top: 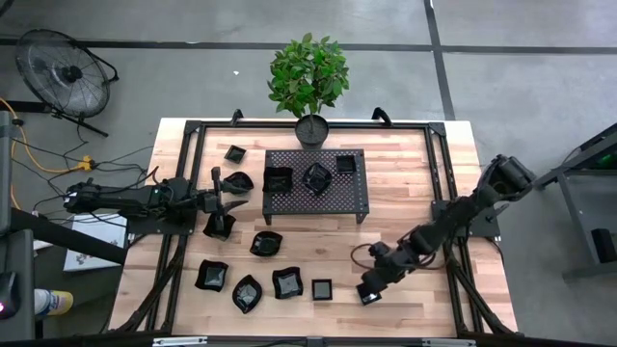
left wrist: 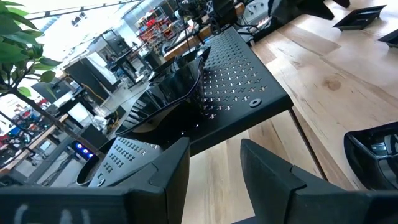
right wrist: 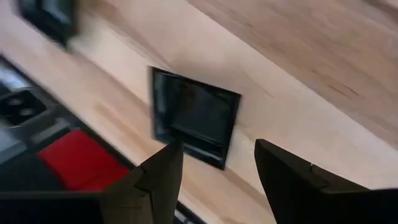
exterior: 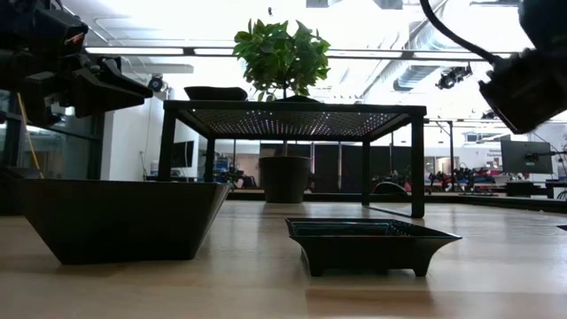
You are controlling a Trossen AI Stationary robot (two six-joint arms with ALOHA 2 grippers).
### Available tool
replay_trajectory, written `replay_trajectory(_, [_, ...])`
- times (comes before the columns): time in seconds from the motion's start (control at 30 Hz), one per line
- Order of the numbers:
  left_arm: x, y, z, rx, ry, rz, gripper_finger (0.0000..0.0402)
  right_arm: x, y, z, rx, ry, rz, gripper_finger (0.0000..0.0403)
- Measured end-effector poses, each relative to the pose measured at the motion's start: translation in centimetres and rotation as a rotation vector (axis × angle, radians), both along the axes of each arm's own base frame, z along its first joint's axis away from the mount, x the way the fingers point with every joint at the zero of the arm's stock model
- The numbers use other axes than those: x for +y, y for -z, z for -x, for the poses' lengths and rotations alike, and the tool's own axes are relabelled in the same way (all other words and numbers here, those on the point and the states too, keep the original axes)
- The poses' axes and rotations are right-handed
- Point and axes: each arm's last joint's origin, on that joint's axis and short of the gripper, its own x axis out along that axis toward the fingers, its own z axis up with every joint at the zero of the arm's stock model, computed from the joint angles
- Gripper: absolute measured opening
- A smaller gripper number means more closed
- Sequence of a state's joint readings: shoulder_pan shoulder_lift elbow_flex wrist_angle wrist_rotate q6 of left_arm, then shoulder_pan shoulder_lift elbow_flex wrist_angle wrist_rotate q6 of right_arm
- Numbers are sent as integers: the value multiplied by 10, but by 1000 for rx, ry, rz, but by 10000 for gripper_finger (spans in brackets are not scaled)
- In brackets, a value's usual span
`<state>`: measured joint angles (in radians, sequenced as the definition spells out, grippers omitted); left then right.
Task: Pick & Place Mini shaped plates
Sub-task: Stack the black square plate on top of the other black square plates on the shelf
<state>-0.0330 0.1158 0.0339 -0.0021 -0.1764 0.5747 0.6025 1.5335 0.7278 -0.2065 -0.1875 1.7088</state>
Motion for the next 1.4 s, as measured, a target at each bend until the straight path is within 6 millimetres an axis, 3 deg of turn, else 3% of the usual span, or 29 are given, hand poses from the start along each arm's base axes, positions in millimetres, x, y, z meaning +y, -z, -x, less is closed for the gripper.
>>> replay_trajectory(0.5, [0,0,0,-1,0,0,140,6,19,-3,68,-2,41,188])
replay_trajectory(0.9, [0,0,0,0,0,0,140,6,20,-4,48,-6,64,104])
replay_trajectory(1.23, [0,0,0,0,0,0,140,5,20,-4,28,15,95,67])
replay_trajectory(1.4, [0,0,0,0,1,0,140,5,20,-5,23,15,93,30])
